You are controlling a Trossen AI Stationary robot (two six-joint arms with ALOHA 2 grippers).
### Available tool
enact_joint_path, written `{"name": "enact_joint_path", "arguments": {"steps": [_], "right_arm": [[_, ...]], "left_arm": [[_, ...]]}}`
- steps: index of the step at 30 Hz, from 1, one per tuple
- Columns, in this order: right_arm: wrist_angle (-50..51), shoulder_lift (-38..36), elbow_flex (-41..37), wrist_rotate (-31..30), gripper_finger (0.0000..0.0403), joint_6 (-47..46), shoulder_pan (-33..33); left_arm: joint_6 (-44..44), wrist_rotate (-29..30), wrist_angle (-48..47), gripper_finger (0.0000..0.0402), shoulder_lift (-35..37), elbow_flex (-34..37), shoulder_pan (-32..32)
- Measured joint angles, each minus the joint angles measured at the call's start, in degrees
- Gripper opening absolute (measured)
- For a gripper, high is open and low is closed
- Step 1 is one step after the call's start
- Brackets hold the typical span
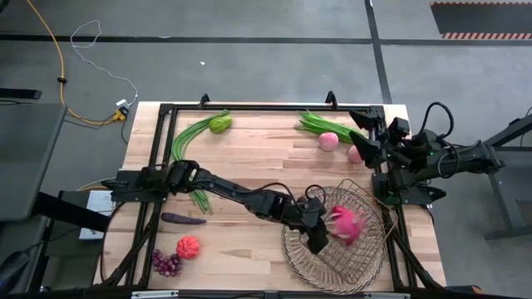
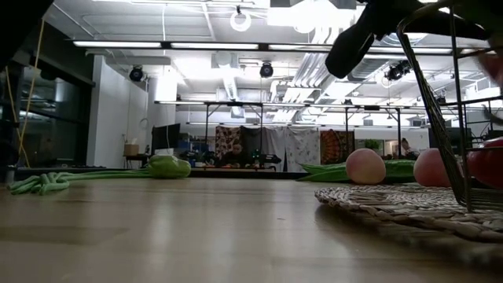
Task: Build produce basket
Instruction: Put the dragon fruit into the wire basket
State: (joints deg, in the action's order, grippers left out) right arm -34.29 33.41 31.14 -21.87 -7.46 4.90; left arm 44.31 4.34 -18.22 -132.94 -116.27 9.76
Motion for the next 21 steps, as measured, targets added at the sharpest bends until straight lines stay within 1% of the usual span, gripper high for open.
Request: {"name": "enact_joint_path", "arguments": {"steps": [6, 10, 16, 19, 21], "right_arm": [[0.26, 0.0, 0.0, 0.0, 0.0385, -0.01, -0.01], [0.25, -0.02, 0.0, 0.02, 0.0385, 0.0, 0.01], [0.25, 0.0, 0.0, 0.03, 0.0385, 0.0, 0.0], [0.22, -0.02, 0.0, 0.0, 0.0385, 0.0, 0.0], [0.2, 0.0, 0.0, 0.0, 0.0385, -0.29, -0.01]], "left_arm": [[0.0, -0.97, 0.06, 0.0118, 0.0, 0.0, -0.11], [-1.36, -3.06, 0.02, 0.0148, 0.0, 0.0, -0.53], [-2.82, -12.13, 0.26, 0.0181, 1.11, -0.02, -3.4], [-4.91, -17.93, -0.48, 0.0189, 2.13, 0.07, -5.46], [-6.61, -20.11, -1.11, 0.019, 3.53, 0.07, -6.87]]}}
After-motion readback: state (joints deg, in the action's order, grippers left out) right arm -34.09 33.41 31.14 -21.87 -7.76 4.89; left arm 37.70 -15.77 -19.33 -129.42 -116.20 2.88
